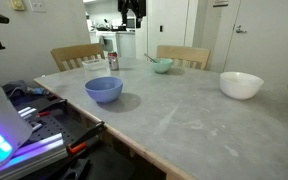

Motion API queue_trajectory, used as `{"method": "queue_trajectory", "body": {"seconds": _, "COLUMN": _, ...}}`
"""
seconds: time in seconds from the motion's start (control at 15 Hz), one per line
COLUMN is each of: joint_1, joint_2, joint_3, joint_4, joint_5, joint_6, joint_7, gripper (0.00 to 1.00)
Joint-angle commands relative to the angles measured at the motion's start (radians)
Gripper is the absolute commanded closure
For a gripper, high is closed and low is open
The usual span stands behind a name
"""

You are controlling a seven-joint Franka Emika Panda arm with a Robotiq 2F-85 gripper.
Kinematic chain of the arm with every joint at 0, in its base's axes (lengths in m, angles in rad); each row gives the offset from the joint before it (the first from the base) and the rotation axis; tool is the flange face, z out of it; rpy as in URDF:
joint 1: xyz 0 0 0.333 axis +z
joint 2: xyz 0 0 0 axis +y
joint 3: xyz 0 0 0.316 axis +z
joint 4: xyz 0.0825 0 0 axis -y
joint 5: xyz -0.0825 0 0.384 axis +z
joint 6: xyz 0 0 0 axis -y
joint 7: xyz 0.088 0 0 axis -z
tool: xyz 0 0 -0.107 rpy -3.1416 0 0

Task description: Place the soda can next to the green bowl

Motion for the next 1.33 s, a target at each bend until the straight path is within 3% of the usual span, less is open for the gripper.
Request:
{"method": "queue_trajectory", "body": {"seconds": 0.0, "joint_1": 0.026, "joint_2": 0.148, "joint_3": 0.069, "joint_4": 0.157, "joint_5": -0.062, "joint_6": -0.081, "joint_7": 0.045, "gripper": 0.0}}
{"method": "queue_trajectory", "body": {"seconds": 0.73, "joint_1": 0.166, "joint_2": 0.497, "joint_3": 0.2, "joint_4": 0.573, "joint_5": -0.26, "joint_6": -0.281, "joint_7": 0.102, "gripper": 0.0}}
{"method": "queue_trajectory", "body": {"seconds": 1.27, "joint_1": 0.277, "joint_2": 0.708, "joint_3": 0.233, "joint_4": 0.794, "joint_5": -0.266, "joint_6": -0.315, "joint_7": 0.131, "gripper": 0.0}}
